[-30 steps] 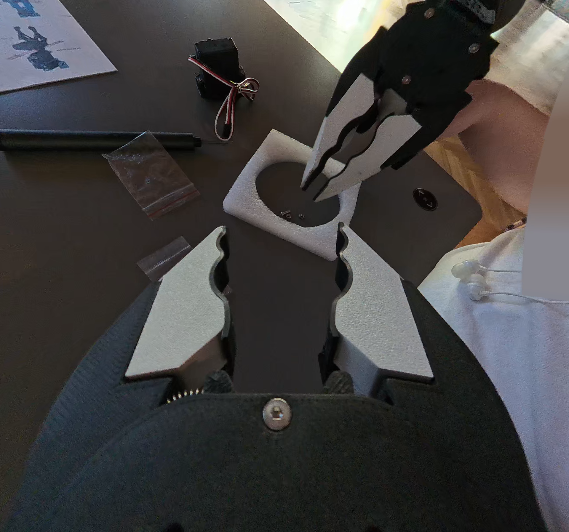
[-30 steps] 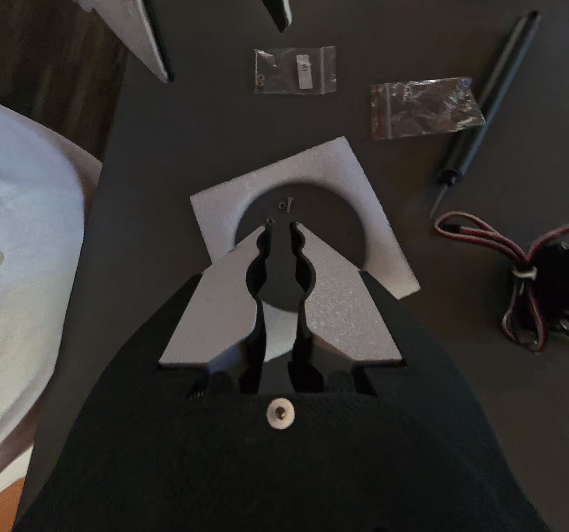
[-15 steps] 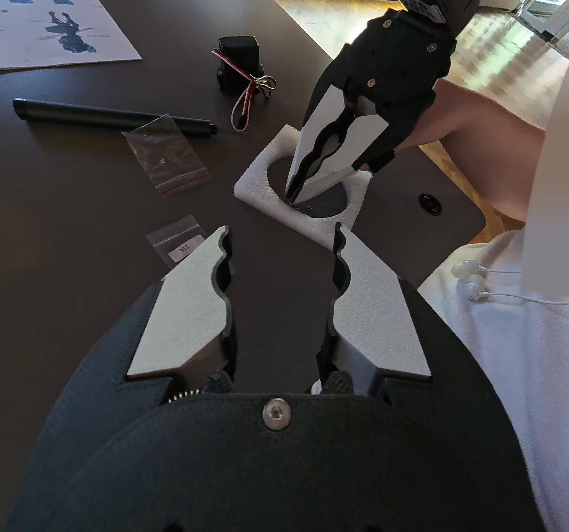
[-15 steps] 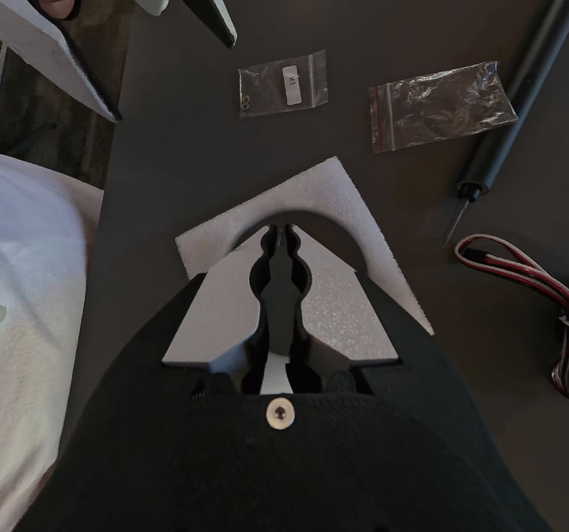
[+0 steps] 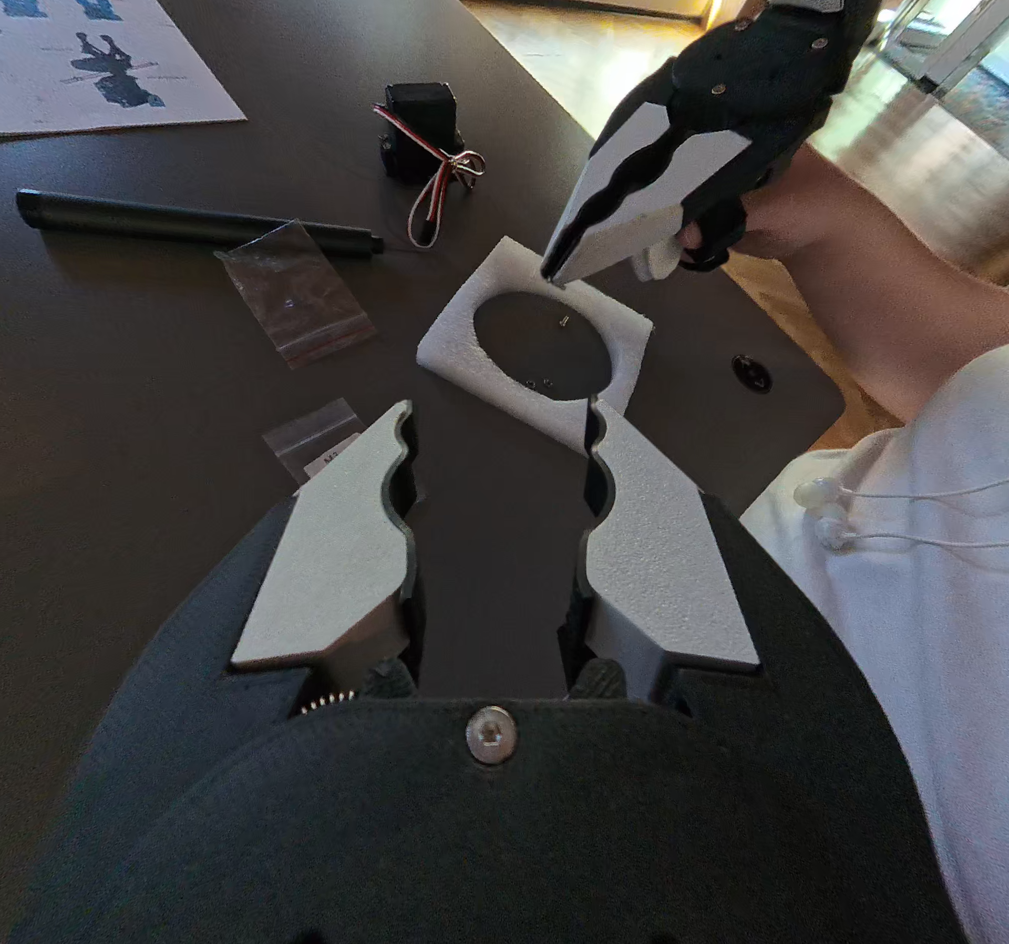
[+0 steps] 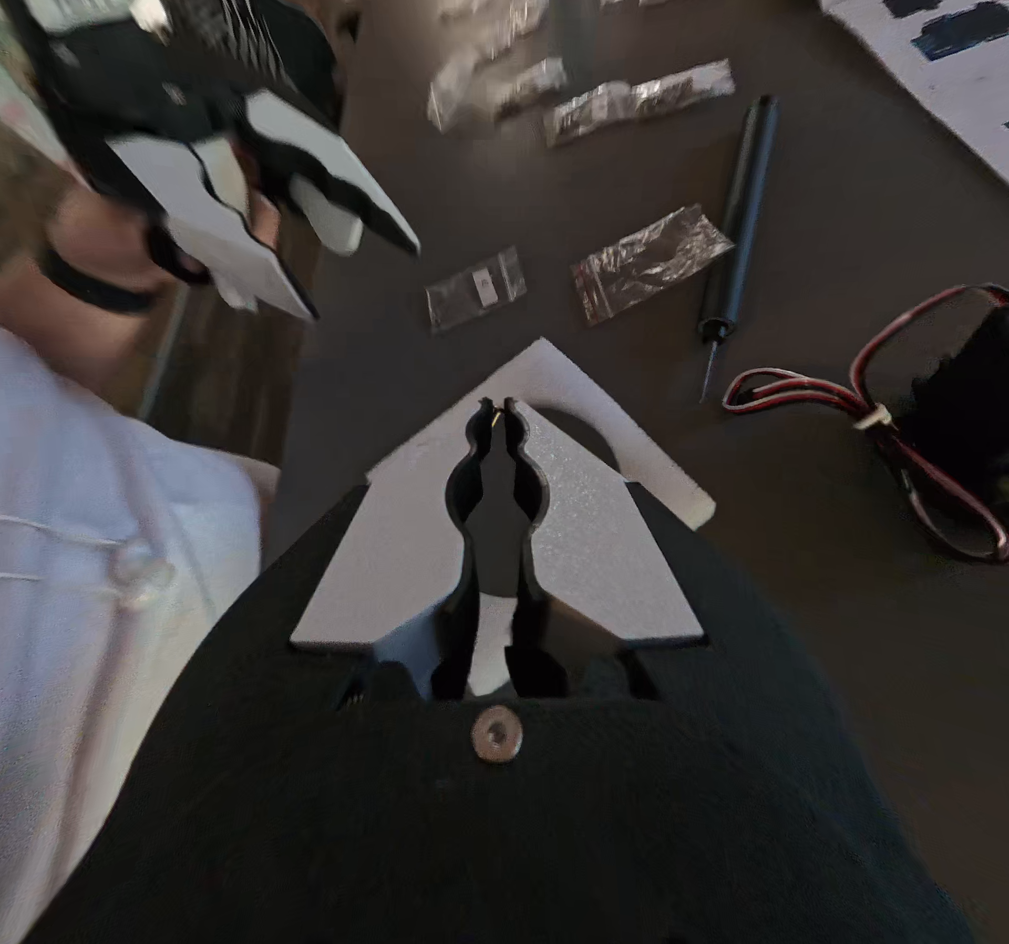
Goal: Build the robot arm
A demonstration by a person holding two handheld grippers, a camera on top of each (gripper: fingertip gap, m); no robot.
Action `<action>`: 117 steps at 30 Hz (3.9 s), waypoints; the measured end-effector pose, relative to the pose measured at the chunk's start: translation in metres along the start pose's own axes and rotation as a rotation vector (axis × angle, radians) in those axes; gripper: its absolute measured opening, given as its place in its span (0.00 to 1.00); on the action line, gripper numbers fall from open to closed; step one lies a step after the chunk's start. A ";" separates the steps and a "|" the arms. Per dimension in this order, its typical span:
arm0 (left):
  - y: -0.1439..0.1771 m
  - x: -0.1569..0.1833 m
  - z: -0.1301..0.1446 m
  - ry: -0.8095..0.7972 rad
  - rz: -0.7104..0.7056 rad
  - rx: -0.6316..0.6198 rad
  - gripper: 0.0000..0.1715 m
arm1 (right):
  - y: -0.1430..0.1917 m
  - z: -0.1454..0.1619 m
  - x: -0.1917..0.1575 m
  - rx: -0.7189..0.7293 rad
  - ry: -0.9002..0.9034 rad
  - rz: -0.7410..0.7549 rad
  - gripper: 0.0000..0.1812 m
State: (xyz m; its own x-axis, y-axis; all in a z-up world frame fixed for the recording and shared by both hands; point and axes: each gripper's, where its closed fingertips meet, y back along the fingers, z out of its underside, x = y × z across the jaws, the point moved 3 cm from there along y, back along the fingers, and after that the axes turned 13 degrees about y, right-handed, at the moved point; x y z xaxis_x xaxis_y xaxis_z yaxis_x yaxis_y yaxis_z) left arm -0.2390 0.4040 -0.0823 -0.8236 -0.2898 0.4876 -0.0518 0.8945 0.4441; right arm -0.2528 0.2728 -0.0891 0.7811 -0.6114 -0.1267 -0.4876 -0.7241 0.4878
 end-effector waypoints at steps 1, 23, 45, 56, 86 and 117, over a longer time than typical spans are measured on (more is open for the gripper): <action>-0.003 0.001 -0.001 0.011 0.023 0.005 0.34 | 0.006 -0.004 0.000 0.066 -0.054 -0.014 0.02; -0.068 0.053 -0.060 0.459 0.709 0.072 0.02 | 0.031 -0.040 0.002 0.640 -0.465 -0.223 0.01; -0.076 0.039 -0.055 0.353 0.658 -0.053 0.00 | 0.020 -0.035 0.009 0.615 -0.404 -0.293 0.07; -0.082 0.015 -0.062 -0.005 0.419 -0.115 0.00 | 0.024 -0.033 0.027 0.463 -0.149 -0.162 0.10; -0.071 0.030 -0.049 -0.183 0.386 -0.252 0.00 | 0.007 -0.032 0.007 0.338 -0.036 -0.290 0.02; 0.193 -0.200 -0.068 -0.291 0.583 0.027 0.15 | -0.225 -0.218 -0.018 0.406 0.004 0.215 0.01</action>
State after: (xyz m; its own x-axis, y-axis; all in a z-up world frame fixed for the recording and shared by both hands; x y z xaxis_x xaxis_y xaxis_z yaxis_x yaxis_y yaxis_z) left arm -0.0455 0.6115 -0.0430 -0.8399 0.3461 0.4182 0.4387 0.8864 0.1476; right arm -0.0722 0.5166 -0.0083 0.6464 -0.7609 -0.0563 -0.7516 -0.6478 0.1243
